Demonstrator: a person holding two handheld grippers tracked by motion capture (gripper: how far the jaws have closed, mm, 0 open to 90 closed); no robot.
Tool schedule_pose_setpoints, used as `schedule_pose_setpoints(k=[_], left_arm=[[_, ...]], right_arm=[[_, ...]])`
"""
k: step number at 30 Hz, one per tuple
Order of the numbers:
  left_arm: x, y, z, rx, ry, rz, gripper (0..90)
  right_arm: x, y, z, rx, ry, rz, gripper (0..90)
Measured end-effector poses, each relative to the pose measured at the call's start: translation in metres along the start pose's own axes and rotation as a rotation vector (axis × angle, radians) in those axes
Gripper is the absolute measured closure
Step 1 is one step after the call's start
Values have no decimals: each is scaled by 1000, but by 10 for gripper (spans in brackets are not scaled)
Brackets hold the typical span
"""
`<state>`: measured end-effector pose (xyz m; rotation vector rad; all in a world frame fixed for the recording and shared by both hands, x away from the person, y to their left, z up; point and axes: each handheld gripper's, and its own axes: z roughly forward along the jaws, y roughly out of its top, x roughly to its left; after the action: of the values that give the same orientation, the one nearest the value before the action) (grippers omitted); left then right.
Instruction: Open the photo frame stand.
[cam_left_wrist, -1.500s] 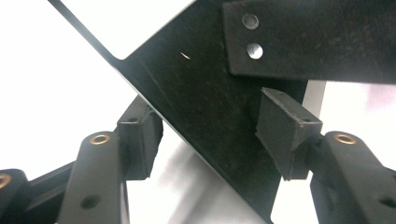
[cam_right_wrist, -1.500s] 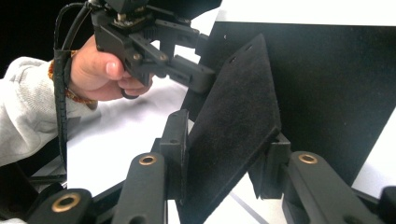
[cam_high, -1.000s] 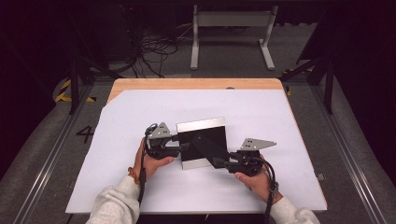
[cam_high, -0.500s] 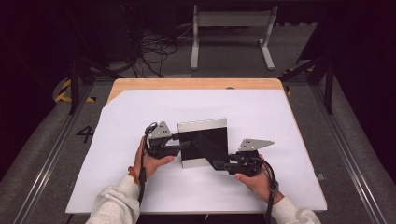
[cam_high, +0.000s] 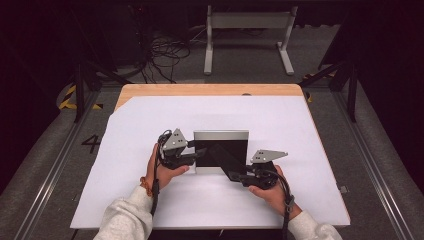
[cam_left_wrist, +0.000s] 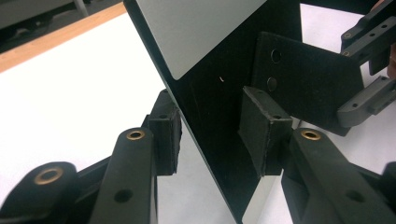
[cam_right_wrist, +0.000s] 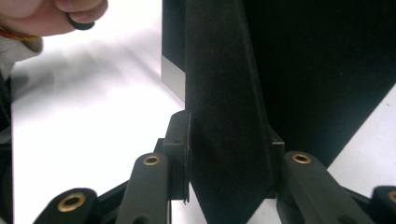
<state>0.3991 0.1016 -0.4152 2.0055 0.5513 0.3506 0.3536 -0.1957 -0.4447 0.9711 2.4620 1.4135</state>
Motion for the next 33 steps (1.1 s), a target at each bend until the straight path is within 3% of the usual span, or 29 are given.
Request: schedule_pose_setpoints(k=[9, 13, 21, 30, 33], left_arm=[[-5, -1, -6, -6, 0, 30, 622], [-4, -2, -7, -5, -19, 27, 641], [-6, -12, -3, 57, -61, 43, 636], [-10, -27, 14, 183, -111, 64, 614], [-10, -28, 17, 184, -116, 54, 603]], right_arm=[[3, 0, -2, 9, -19, -36, 650], [3, 2, -7, 2, -23, -42, 655], [3, 4, -14, -3, -25, -64, 708], [3, 3, -15, -2, -26, -76, 713], [3, 3, -15, -2, -26, -81, 712]])
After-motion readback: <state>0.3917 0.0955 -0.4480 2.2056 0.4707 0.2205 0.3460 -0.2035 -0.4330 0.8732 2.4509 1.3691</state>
